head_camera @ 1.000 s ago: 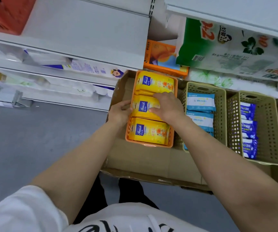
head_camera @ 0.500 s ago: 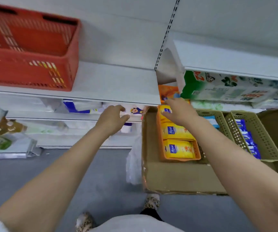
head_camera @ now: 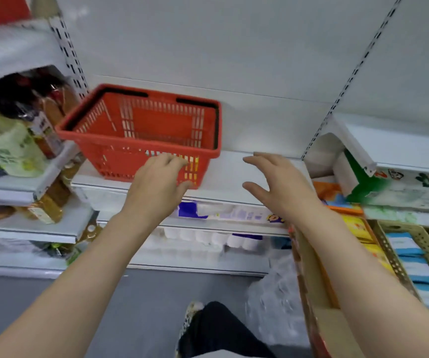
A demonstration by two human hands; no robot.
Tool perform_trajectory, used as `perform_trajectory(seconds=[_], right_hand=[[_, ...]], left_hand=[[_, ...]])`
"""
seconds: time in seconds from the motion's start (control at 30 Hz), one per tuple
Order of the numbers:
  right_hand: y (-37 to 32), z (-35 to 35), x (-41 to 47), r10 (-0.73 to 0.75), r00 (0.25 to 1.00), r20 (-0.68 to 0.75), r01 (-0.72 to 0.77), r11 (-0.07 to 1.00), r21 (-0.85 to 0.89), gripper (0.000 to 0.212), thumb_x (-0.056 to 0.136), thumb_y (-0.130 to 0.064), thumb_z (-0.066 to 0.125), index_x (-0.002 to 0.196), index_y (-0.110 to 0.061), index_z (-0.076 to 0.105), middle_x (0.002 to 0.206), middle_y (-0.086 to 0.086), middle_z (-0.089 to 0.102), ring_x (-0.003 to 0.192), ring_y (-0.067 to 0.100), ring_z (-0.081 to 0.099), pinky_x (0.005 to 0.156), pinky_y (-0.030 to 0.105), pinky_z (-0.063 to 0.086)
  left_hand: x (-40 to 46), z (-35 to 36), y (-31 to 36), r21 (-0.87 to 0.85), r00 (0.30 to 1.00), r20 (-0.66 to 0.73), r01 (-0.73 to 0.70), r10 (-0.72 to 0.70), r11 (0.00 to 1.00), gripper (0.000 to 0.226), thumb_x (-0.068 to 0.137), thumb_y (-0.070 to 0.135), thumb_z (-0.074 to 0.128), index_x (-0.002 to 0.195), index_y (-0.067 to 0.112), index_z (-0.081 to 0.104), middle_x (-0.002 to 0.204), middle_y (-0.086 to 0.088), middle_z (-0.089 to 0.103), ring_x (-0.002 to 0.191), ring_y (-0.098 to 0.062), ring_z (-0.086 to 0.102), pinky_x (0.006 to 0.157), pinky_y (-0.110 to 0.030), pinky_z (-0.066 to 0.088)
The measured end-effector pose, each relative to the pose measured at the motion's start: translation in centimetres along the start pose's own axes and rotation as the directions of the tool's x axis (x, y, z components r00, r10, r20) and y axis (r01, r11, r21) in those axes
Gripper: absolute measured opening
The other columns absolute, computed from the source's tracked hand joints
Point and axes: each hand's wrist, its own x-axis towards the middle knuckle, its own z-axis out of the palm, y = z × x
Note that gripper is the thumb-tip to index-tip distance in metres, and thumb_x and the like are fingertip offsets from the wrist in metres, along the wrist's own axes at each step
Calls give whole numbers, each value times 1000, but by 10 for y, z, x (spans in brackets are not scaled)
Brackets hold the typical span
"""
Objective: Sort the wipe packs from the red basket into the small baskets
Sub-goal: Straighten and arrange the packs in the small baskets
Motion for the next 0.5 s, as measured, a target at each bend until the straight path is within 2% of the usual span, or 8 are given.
perform_trajectory(seconds=[0.2,0.3,0.4,0.5], right_hand=[[-31,48,109,-83,996,32,81,996,45,54,91,-40,65,141,-26,49,146,0,48,135,21,40,105,33,37],[-40,68,168,-89,995,49,84,993,88,55,91,-40,65,142,-26,48,149,1,46,137,21,39,108,33,36],[-39,88,231,-78,988,132,62,991,123,55,91,-40,64,141,-25,49,145,2,49,134,22,44,108,36,40],[-29,114,283,-17,944,330,-2,998,59,53,89,-45,64,137,-24,52,134,1,58,123,24,53,99,38,46]], left_hand=[[64,0,-77,37,998,-34,61,-60,997,41,89,33,67,126,15,60,121,-7,59,113,-31,53,96,-45,44],[107,0,-110,44,996,-17,83,-82,996,41,91,34,65,128,15,60,123,-7,59,116,-29,52,101,-39,40],[159,4,-142,3,992,60,114,-114,993,42,94,37,60,131,18,58,128,-4,56,121,-25,48,103,-34,36],[201,17,-170,-10,979,162,130,-126,992,48,94,44,58,135,21,54,131,-3,55,125,-23,46,104,-33,35]])
